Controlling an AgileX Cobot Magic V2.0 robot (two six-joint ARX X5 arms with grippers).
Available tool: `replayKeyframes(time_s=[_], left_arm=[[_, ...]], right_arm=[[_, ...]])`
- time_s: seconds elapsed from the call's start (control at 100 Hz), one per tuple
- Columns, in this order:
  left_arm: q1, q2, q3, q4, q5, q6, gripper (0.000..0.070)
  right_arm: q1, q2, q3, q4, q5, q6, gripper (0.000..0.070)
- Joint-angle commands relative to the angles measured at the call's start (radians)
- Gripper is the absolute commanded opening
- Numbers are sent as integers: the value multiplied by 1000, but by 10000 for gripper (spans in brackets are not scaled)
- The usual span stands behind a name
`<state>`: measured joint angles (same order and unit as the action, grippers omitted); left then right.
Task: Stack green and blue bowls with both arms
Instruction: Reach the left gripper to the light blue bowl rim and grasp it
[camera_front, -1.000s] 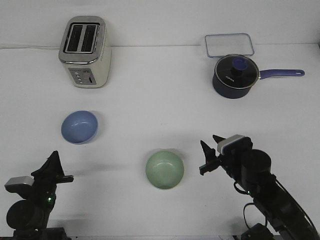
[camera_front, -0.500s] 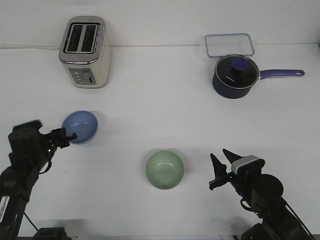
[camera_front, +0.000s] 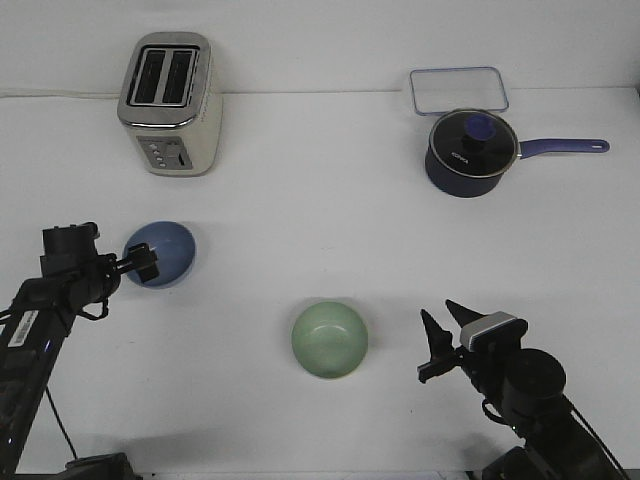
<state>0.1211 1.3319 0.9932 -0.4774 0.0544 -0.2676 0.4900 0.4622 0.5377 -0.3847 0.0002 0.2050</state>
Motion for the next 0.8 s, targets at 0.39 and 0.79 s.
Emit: replayKeyframes(time_s=[0.39, 0.79], left_arm=[[30, 175, 16, 63, 71, 17, 281], [30, 138, 48, 19, 136, 69, 13]], right_arm=[[5, 2, 4, 1, -3, -19, 307], [5, 2, 4, 2, -4, -19, 307]])
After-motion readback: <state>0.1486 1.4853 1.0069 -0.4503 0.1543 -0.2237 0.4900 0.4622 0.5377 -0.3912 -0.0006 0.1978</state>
